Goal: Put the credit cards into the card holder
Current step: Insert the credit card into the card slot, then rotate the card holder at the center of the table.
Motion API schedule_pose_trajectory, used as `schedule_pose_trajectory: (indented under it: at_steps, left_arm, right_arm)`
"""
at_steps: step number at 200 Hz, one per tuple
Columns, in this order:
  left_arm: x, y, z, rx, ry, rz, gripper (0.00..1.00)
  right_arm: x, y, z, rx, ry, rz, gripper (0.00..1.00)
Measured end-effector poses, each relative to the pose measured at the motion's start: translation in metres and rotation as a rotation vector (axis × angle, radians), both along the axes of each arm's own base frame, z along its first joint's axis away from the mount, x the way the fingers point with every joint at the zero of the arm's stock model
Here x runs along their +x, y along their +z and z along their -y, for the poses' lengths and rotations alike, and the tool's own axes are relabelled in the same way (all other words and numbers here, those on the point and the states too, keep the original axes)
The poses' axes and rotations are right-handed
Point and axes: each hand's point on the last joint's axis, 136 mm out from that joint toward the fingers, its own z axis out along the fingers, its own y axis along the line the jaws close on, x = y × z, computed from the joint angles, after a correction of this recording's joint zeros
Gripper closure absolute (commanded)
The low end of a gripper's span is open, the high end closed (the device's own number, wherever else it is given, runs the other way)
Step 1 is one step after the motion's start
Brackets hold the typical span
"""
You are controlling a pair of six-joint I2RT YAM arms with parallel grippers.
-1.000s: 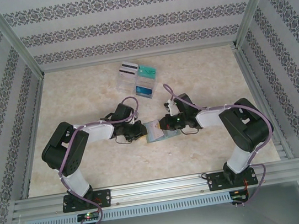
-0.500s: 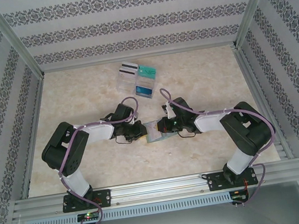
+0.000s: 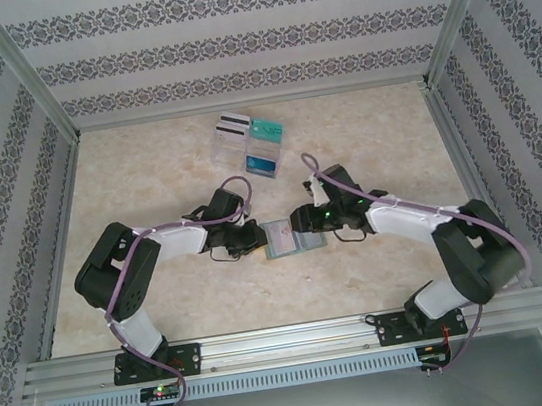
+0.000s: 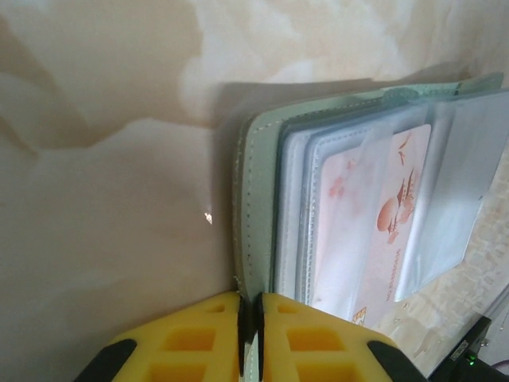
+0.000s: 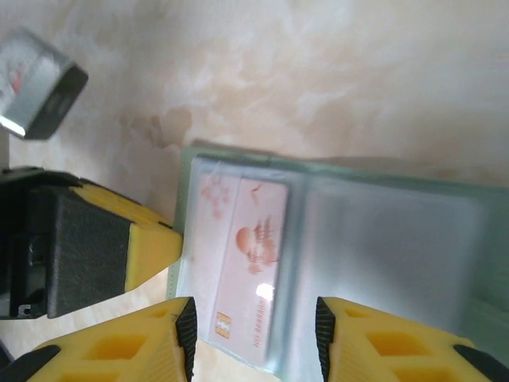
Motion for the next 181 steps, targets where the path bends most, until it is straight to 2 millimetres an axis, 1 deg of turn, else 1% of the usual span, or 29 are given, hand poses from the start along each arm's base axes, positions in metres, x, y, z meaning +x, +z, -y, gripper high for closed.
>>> schedule_pose_trajectory:
  at_steps: [12,21,32,42,55,63,76,86,95,109,124,140,149,161,181]
  left_arm:
    - [0.000,0.004,-0.001,0.011,-0.003,0.002,0.68]
    - [0.002,0.009,-0.002,0.024,-0.004,0.010,0.63]
    - [0.008,0.019,-0.002,0.040,-0.011,0.028,0.60]
    - [0.017,0.031,0.000,0.049,-0.014,0.056,0.59]
    - [0.031,0.050,0.005,0.054,-0.025,0.105,0.58]
    - [0.042,0.062,0.007,0.056,-0.030,0.142,0.59]
    - [0.055,0.080,0.009,0.053,-0.041,0.190,0.62]
    - [0.067,0.089,0.011,0.056,-0.050,0.217,0.66]
    - [0.078,0.091,0.013,0.060,-0.058,0.235,0.69]
    - [0.091,0.084,0.017,0.072,-0.073,0.238,0.73]
    - [0.093,0.062,0.019,0.090,-0.094,0.203,0.78]
    - [0.087,0.035,0.017,0.118,-0.118,0.139,0.80]
    - [0.082,0.024,0.015,0.130,-0.126,0.112,0.81]
    - [0.073,0.014,0.012,0.139,-0.132,0.083,0.81]
    - [0.060,0.004,0.007,0.138,-0.141,0.045,0.82]
  right_arm:
    - [0.002,0.009,0.012,0.000,-0.027,0.010,0.54]
    - [0.003,0.014,0.019,0.003,-0.044,0.011,0.54]
    - [0.000,0.018,0.023,0.012,-0.046,0.002,0.54]
    - [-0.006,0.017,0.023,0.021,-0.034,-0.015,0.55]
    - [-0.020,0.009,0.019,0.026,-0.006,-0.054,0.56]
    - [-0.032,0.001,0.016,0.026,0.014,-0.089,0.56]
    - [-0.052,-0.013,0.014,0.023,0.035,-0.147,0.55]
    - [-0.065,-0.023,0.014,0.016,0.042,-0.190,0.55]
    - [-0.074,-0.030,0.014,0.009,0.046,-0.217,0.56]
    - [-0.082,-0.039,0.016,-0.001,0.041,-0.250,0.56]
    - [-0.079,-0.045,0.015,-0.005,0.030,-0.259,0.56]
    - [-0.073,-0.052,0.014,-0.007,0.013,-0.258,0.56]
    - [-0.071,-0.054,0.013,-0.007,0.009,-0.264,0.55]
    - [-0.070,-0.054,0.012,-0.006,0.007,-0.272,0.56]
    - [-0.068,-0.056,0.012,-0.018,0.003,-0.298,0.56]
